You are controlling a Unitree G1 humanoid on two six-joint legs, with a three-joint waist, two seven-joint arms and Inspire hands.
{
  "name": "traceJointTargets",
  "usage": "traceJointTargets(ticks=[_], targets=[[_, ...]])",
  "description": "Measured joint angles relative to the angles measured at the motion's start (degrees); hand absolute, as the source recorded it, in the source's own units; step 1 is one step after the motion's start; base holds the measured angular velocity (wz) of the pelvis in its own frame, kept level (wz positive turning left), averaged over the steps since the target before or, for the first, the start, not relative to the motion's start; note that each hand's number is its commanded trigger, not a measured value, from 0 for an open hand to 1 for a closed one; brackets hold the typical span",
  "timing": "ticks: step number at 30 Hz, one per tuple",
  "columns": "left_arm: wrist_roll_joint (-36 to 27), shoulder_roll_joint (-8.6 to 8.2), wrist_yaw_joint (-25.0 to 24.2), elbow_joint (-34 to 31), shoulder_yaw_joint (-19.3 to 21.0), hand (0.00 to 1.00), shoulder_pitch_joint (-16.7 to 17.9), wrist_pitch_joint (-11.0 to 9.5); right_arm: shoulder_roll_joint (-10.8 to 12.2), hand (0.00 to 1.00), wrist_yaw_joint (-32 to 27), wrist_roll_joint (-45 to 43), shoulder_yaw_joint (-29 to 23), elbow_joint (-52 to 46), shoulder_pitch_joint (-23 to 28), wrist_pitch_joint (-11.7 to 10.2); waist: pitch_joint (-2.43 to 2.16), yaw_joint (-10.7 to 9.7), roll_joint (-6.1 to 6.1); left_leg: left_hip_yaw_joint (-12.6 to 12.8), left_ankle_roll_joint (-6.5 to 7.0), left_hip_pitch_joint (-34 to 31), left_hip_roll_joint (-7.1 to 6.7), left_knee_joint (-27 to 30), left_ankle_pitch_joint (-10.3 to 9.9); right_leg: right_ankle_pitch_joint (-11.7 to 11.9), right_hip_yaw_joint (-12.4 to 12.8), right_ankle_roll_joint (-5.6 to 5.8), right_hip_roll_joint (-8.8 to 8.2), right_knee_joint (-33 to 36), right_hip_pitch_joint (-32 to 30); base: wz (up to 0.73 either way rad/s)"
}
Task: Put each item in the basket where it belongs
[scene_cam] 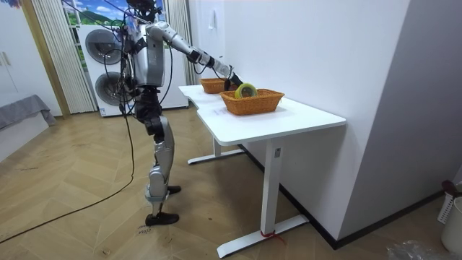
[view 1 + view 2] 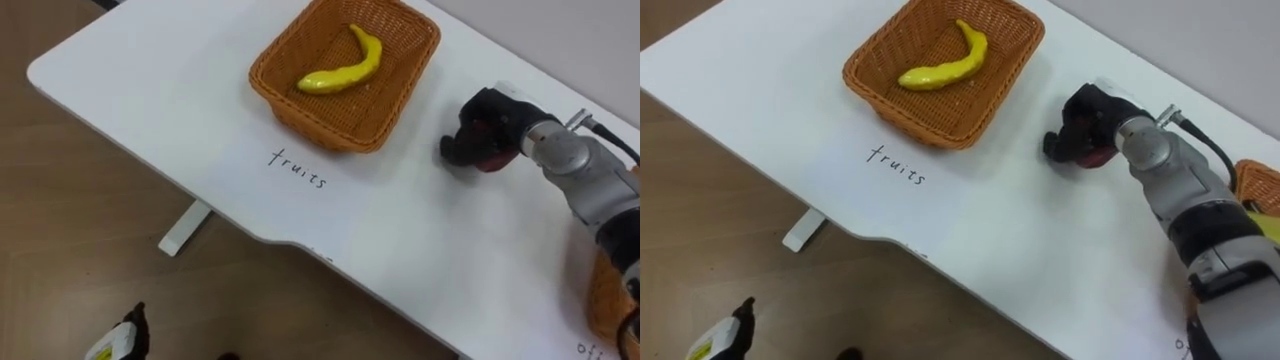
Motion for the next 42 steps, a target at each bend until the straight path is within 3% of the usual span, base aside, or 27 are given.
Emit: traceJointTargets(ticks=[3,6,12,25,30,37,42], targets=[[0.19,-0.44,0.09,-0.05,1.95,0.0,0.98,0.04,-0.57,1.0,0.46,0.13,-1.8,-3.8,0.27,0.13,-0.16,-1.41,0.03,0.02,0.0,1.2,-0.01,-0.04,-0.01,0.0,-0.26,0.0,-0.01,-0.02,1.32,0.05],[0.19,-1.81,0.09,-0.57,4.57,0.0,1.94,0.1,-0.91,1.0,1.29,0.23,-6.25,-9.73,0.59,0.19,-0.79,-2.93,0.15,0.12,0.0,1.45,0.01,-0.03,-0.01,0.0,-0.18,0.0,-0.03,-0.02,1.5,-0.02],[0.18,-2.0,0.1,-3.18,6.73,0.0,5.33,0.49,-2.3,1.0,1.38,-0.96,-9.18,-19.55,0.99,0.39,-1.43,-4.31,-0.13,0.77,0.0,4.37,0.16,-0.9,0.0,0.0,0.35,0.0,-0.13,0.01,3.7,-0.06],[0.19,-2.36,0.45,-4.51,6.95,0.0,8.13,2.3,-2.38,1.0,2.6,1.66,-9.02,-25.18,0.96,1.86,-1.45,-4.09,-0.18,1.36,0.08,9.37,-0.02,-3.07,0.23,-0.05,1.28,0.08,-0.41,-0.09,7.68,-0.02],[0.19,-2.32,1.44,-4.5,6.99,0.0,9.63,2.6,-2.38,1.0,2.59,1.39,-8.8,-30.1,0.81,2.62,-1.76,-4.02,-0.88,1.31,0.06,10.14,-0.05,-4.1,0.51,-0.1,0.67,0.16,-0.57,-0.09,8.06,0.02],[0.14,-2.67,1.06,-4.82,7.01,0.0,9.92,4.71,-2.25,1.0,2.64,1.18,-5.66,-29.99,0.36,3.99,-1.26,-2.29,-1.74,-0.3,0.03,10.88,-0.24,-4.13,0.45,-0.1,-0.88,0.16,-0.45,-0.08,9.47,0.12],[0.38,-3.29,0.34,-8.42,6.92,0.0,11.03,4.84,-0.65,1.0,3.18,-0.51,-4.9,-29.16,0.36,4.45,-0.7,0.09,-1.29,-1.06,0.0,10.33,-0.41,-3.82,0.44,-0.1,-1.62,0.16,-0.4,-0.08,9.33,0.08]])
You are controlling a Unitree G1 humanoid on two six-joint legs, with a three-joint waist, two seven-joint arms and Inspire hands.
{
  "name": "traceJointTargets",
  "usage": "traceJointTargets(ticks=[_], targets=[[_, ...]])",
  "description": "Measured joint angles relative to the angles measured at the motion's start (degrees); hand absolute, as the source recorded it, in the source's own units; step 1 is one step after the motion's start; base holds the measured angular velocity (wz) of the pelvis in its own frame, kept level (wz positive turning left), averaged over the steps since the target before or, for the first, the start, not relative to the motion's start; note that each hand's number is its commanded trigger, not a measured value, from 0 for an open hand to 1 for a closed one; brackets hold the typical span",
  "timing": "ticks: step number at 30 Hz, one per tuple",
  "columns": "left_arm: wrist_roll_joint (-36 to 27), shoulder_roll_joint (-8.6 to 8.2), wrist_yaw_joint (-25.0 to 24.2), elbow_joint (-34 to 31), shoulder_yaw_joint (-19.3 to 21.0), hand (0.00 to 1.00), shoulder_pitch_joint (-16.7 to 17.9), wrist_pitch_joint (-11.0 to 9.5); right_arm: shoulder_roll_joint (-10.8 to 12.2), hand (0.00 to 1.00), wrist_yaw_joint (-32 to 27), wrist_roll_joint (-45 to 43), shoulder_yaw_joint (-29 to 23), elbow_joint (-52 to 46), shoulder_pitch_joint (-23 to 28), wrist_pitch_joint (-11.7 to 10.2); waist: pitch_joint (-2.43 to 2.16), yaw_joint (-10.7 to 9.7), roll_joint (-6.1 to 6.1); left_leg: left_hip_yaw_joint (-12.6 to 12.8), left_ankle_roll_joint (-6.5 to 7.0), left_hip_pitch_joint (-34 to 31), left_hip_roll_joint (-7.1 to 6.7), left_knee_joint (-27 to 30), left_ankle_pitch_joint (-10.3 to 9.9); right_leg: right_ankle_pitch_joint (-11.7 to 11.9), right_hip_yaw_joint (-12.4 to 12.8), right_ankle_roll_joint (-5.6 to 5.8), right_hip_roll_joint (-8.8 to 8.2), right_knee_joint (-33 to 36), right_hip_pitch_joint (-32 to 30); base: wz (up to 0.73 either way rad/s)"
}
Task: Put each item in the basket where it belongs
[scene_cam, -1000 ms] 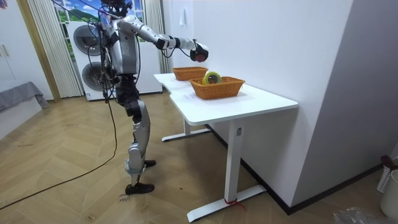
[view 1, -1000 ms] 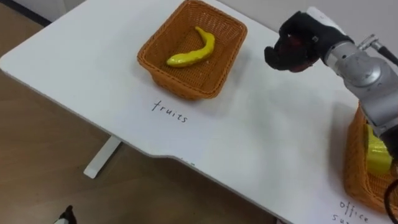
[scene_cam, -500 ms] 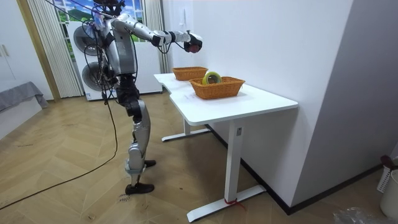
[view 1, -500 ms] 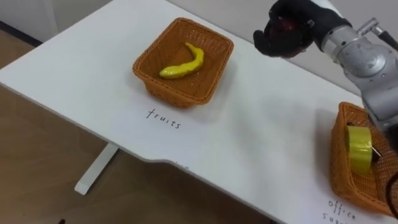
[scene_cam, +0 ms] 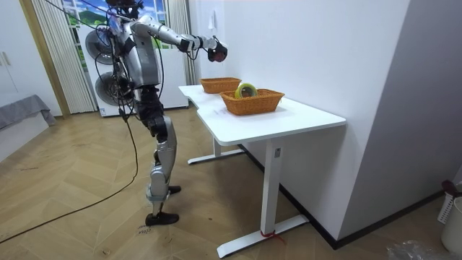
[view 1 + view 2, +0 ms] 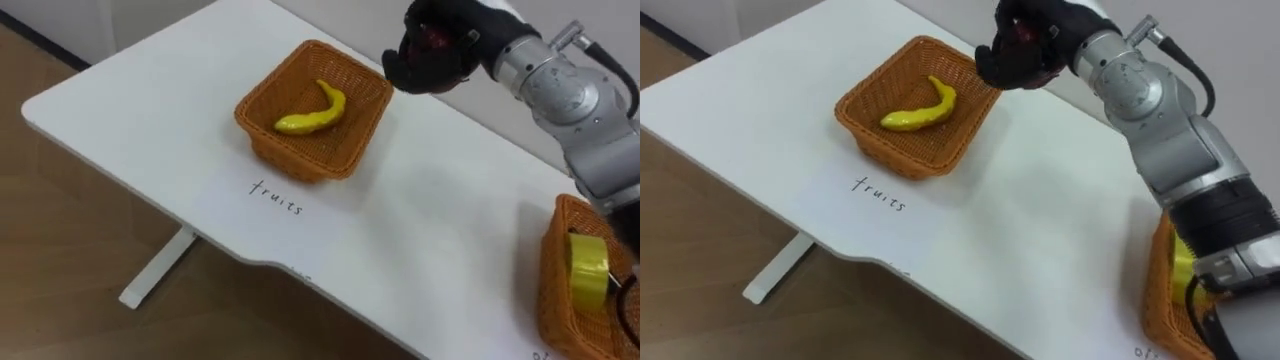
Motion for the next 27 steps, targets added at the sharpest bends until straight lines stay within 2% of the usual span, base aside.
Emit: traceJointTargets(ticks=[3,6,7,9,10,13,16,22,27], targets=[[1.65,0.0,-0.2,-1.68,-0.08,0.0,0.45,0.17,1.94,1.0,0.0,-0.34,0.65,0.53,0.0,0.23,0.37,0.87,0.18,-0.55,-0.02,-0.18,-0.12,0.02,0.02,-0.03,-0.61,0.05,-0.02,-0.01,-0.21,0.08],[2.2,0.28,-0.46,-2.28,-0.08,0.0,0.47,0.22,3.55,1.0,-0.02,-0.34,0.92,2.09,0.0,0.26,0.36,1.97,-0.2,-1.49,-0.03,-0.54,-0.38,0.06,0.04,-0.05,-1.31,0.09,-0.03,-0.05,0.1,0.17],[2.17,0.49,-0.51,-2.49,-0.12,0.0,0.4,0.22,3.82,1.0,-0.06,-0.27,1.09,3.12,0.0,0.2,0.27,2.17,-0.76,-2.07,-0.02,-0.69,-0.58,0.09,0.05,-0.12,-1.58,0.2,-0.05,-0.05,0.27,0.27],[2.12,1.08,-0.61,-2.73,-0.43,0.0,0.31,0.21,4.09,1.0,-0.25,-0.09,1.28,5.41,0.0,0.11,0.57,3.02,-1.51,-2.52,-0.02,-0.67,-0.69,0.11,0.05,-0.16,-2.14,0.25,-0.05,-0.06,0.53,0.2],[2.11,1.5,-0.77,-2.71,-0.49,0.0,0.33,0.21,4.17,1.0,-0.29,-0.21,1.57,6.74,0.0,0.11,0.59,3.52,-2.19,-2.79,-0.01,-0.75,-0.73,0.11,0.04,-0.16,-2.61,0.25,-0.03,-0.05,0.57,0.17],[2.07,1.92,-1.4,-2.62,-0.54,0.0,0.22,0.21,4.17,1.0,-0.65,-0.25,2.33,8.52,-0.04,0.03,0.76,3.79,-3.13,-4.24,-0.01,-1.7,-1.17,0.43,0.03,-0.16,-3.92,0.26,-0.05,-0.05,0.42,0.25],[2.06,1.82,-1.44,-2.62,-1.06,0.0,-0.01,0.12,4.24,1.0,-0.94,-0.22,3.45,9.68,-0.08,0.0,0.81,5.12,-3.1,-4.49,0.03,-2.4,-1.44,0.44,0.05,-0.19,-4.17,0.31,-0.24,-0.07,-0.35,0.06],[2.04,2.47,-1.18,-2.79,-1.47,0.0,0.0,0.16,4.57,1.0,-0.93,-0.25,5.64,11.39,-0.51,-0.09,0.89,5.99,-3.01,-5.26,0.07,-2.8,-1.63,0.29,0.05,-0.2,-4.91,0.33,-0.25,-0.08,-0.73,0.07],[2.15,2.2,-1.2,-3.55,-1.92,0.0,-0.88,0.14,4.66,1.0,-0.94,-0.41,5.75,15.32,-1.88,-0.13,0.98,6.79,-2.92,-5.51,0.07,-3.8,-1.7,0.5,0.06,-0.22,-5.62,0.35,-0.25,-0.08,-1.17,0.02]])
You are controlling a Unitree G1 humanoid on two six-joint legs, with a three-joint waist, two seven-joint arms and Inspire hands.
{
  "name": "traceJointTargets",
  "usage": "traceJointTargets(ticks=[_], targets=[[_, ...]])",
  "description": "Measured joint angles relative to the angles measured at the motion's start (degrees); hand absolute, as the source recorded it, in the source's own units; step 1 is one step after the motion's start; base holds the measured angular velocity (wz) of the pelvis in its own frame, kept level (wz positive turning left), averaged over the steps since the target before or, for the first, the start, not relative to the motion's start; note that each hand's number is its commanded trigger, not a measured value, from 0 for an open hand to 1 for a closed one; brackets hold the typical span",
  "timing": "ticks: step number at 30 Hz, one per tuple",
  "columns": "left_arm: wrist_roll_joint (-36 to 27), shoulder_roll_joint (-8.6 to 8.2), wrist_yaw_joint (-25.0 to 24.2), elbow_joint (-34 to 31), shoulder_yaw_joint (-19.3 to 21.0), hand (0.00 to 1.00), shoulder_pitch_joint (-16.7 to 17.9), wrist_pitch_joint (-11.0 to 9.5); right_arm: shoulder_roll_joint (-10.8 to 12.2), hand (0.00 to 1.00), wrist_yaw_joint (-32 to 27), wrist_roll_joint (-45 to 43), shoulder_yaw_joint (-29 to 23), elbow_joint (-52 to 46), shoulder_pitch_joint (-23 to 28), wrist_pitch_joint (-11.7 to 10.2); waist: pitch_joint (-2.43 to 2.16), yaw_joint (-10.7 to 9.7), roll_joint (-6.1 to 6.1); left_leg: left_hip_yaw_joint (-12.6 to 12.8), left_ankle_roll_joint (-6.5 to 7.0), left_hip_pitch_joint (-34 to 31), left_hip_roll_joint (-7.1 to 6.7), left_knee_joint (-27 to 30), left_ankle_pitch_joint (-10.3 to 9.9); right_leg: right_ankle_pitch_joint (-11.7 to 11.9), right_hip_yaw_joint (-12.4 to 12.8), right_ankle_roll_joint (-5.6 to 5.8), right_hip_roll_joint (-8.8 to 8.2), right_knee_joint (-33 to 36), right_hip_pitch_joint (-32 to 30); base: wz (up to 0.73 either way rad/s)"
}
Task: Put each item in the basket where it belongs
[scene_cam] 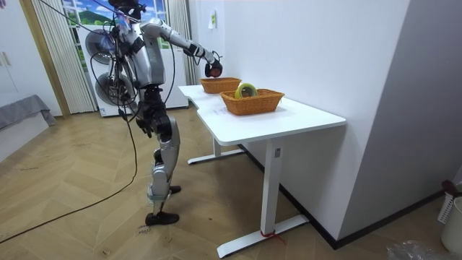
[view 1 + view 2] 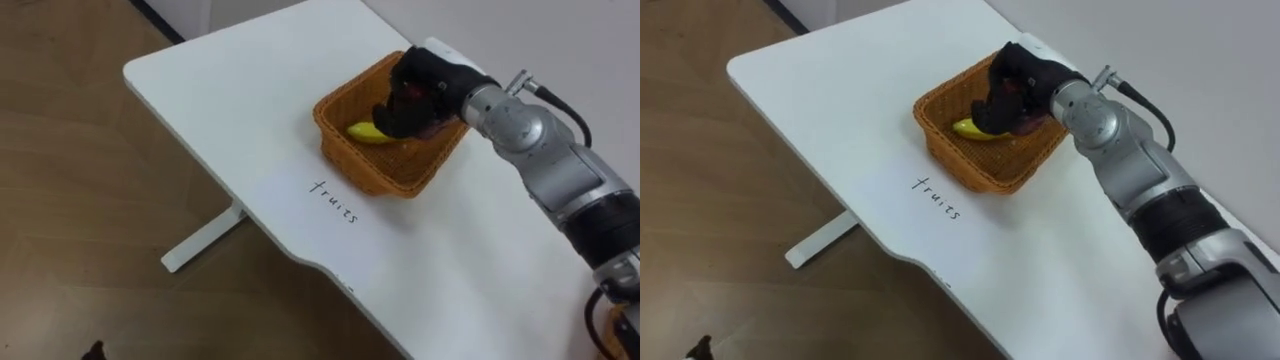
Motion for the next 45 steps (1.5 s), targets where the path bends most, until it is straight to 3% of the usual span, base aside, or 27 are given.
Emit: traceJointTargets(ticks=[3,4,5,8,9,10,13,31,45], targets=[[0.0,0.17,0.0,-0.7,-0.28,0.0,-0.08,-0.01,0.06,1.0,0.0,0.0,0.73,0.16,-0.08,0.0,0.07,0.06,0.07,-0.1,0.01,0.0,-0.02,0.07,0.0,0.0,0.01,0.0,-0.01,0.0,-0.05,0.0],[0.0,0.18,0.0,-0.97,-0.3,0.0,-0.07,-0.03,0.06,0.92,0.0,0.0,1.18,0.18,-0.09,0.0,0.14,0.07,0.12,-0.16,0.01,-0.01,-0.02,0.04,0.0,0.0,0.02,0.0,-0.01,0.01,-0.1,0.0],[0.0,0.19,0.0,-1.02,-0.33,0.0,-0.08,-0.04,0.06,0.63,0.0,0.0,1.51,0.25,-0.14,0.0,0.16,0.05,0.16,-0.18,0.01,-0.01,-0.02,0.02,0.0,0.0,0.06,0.0,-0.01,0.01,-0.14,0.0],[-0.05,0.35,-0.08,-1.15,-1.0,0.0,-0.2,-0.04,0.2,0.08,0.06,-0.3,2.03,1.51,-0.21,-0.02,0.46,-0.01,0.47,-0.33,0.01,-0.15,-0.08,0.06,0.0,0.0,0.01,0.0,-0.02,0.01,-0.23,0.02],[-0.1,0.44,-0.09,-1.52,-1.22,0.0,-0.2,-0.04,0.19,0.0,0.06,-0.5,2.02,2.26,-0.31,0.06,0.46,-0.03,0.46,-0.36,0.01,-0.7,-0.09,0.27,0.0,0.0,0.02,0.0,0.0,0.02,-0.61,0.0],[-0.1,0.44,-0.12,-1.62,-1.26,0.0,-0.33,-0.09,0.19,0.0,0.06,-1.24,2.02,2.39,-0.31,0.31,0.24,-0.03,0.14,-0.34,0.0,-1.34,-0.08,0.55,0.0,0.0,0.05,0.0,0.03,0.03,-1.13,0.0],[-0.09,0.47,-0.27,-1.61,-1.23,0.0,-0.83,-0.13,0.19,0.0,0.23,-2.4,2.03,2.39,-0.31,0.32,0.64,-0.04,0.37,-0.3,0.0,-2.08,-0.14,0.89,0.0,0.0,0.17,0.0,0.02,0.03,-1.69,0.0],[-0.03,1.1,-0.16,-1.54,-1.46,0.0,-0.79,-0.15,0.19,0.0,0.15,-2.4,1.99,2.45,-1.44,0.3,0.71,-0.05,0.43,-0.73,0.05,-2.65,-0.58,1.71,-0.04,0.0,0.05,0.01,-0.07,-0.06,-1.47,0.01],[1.89,0.76,-0.12,-1.54,-2.43,0.0,-0.48,-0.12,0.18,0.0,0.19,-2.36,1.75,2.3,-1.37,0.18,0.36,-0.05,0.88,-0.45,0.14,-2.36,-0.79,1.93,0.06,-0.02,0.0,0.03,-0.15,-0.79,-0.78,-0.01]])
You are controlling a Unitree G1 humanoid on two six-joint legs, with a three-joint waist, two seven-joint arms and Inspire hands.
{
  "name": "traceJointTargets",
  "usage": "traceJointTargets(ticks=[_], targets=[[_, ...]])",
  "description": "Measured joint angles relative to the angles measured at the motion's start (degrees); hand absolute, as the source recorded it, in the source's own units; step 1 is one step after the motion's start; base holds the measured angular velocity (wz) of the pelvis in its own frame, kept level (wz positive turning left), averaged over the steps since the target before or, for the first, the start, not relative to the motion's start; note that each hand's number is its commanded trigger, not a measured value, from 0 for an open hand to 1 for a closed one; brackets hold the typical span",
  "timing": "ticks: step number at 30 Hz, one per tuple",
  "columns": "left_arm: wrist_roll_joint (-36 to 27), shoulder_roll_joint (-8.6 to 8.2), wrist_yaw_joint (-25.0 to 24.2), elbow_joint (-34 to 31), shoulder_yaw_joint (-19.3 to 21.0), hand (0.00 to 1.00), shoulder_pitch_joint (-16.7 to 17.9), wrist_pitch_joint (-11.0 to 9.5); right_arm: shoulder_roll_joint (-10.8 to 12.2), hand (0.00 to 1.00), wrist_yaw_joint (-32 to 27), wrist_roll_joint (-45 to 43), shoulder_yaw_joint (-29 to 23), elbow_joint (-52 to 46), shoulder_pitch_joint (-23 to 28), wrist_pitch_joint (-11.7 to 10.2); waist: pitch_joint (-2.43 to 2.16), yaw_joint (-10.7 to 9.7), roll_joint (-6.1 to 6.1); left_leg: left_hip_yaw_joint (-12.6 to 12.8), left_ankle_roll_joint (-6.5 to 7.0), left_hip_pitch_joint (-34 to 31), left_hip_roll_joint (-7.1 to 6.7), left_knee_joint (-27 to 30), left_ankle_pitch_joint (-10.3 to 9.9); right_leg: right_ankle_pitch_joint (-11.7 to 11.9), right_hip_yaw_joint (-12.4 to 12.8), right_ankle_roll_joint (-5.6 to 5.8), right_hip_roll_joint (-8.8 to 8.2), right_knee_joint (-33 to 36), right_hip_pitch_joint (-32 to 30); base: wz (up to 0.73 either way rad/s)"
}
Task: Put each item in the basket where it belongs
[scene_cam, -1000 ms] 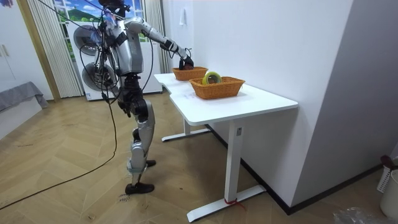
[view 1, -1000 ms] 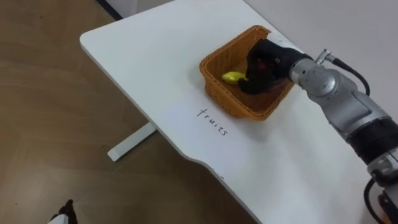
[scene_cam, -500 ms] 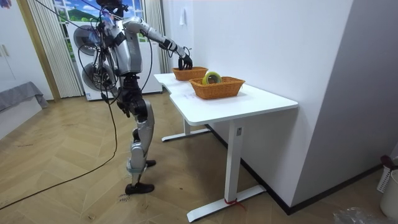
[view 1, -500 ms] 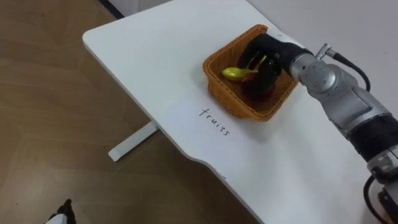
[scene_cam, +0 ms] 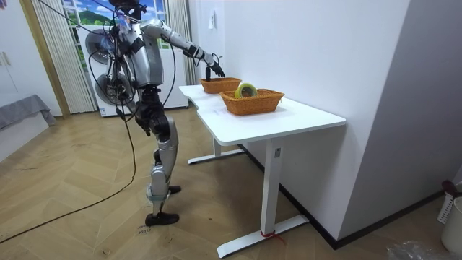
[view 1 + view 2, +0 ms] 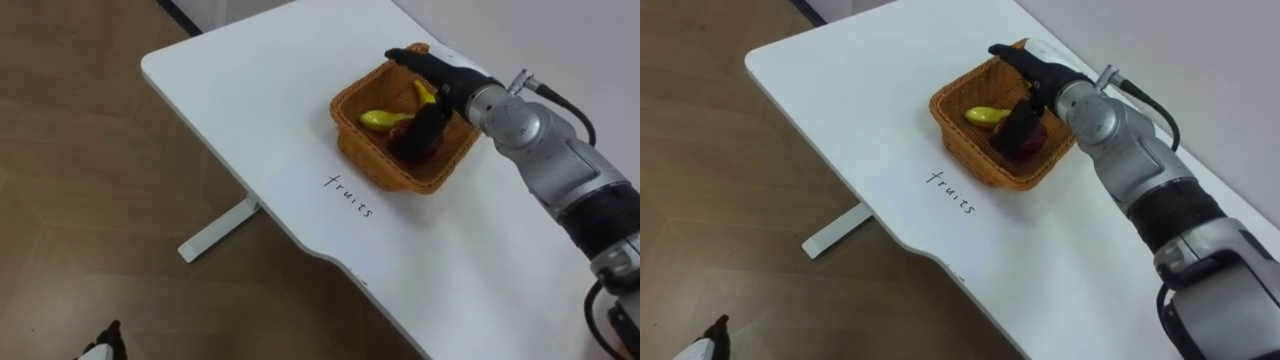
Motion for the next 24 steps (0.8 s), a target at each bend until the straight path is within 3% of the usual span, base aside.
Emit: traceJointTargets(ticks=[9,15,17,19,24], targets=[[0.26,0.03,-0.24,0.11,-0.02,0.0,0.13,0.07,-0.01,0.0,0.0,0.11,-0.02,-0.31,0.02,0.0,0.01,-0.11,0.01,0.28,0.03,0.54,0.01,0.53,-0.01,-0.01,0.04,0.01,-0.07,-0.04,0.1,-0.01],[0.23,-0.09,-0.28,0.68,0.05,0.0,0.32,0.24,-0.27,0.0,0.02,0.01,-2.16,-3.52,0.01,0.06,-0.13,-1.94,0.11,0.67,0.06,0.81,0.05,0.52,-0.07,-0.02,0.49,0.03,-0.11,-0.03,0.39,-0.03],[0.23,-0.07,-0.28,0.68,0.1,0.0,0.41,0.27,-0.29,0.0,-0.11,-0.01,-4.2,-4.68,-0.01,0.06,-0.38,-2.19,0.36,1.01,0.09,0.94,0.07,0.56,-0.05,-0.02,1.05,0.03,-0.18,-0.03,0.38,-0.1],[0.21,-0.08,-0.24,0.53,0.15,0.0,0.45,0.32,-0.3,0.0,-0.77,-0.01,-5.54,-5.33,-0.02,0.06,-1.02,-2.78,0.72,1.64,0.24,1.62,0.16,0.42,0.04,-0.02,1.63,0.03,-0.35,0.02,0.63,-0.13],[0.24,-0.56,-0.08,0.47,0.84,0.0,0.11,0.32,-0.31,0.0,-0.75,-2.29,-7.7,-8.57,-0.04,0.03,-1.26,-5.07,1.62,2.4,0.3,2.59,0.24,0.14,0.04,-0.05,2.73,0.08,-0.49,0.07,1.31,-0.1]])
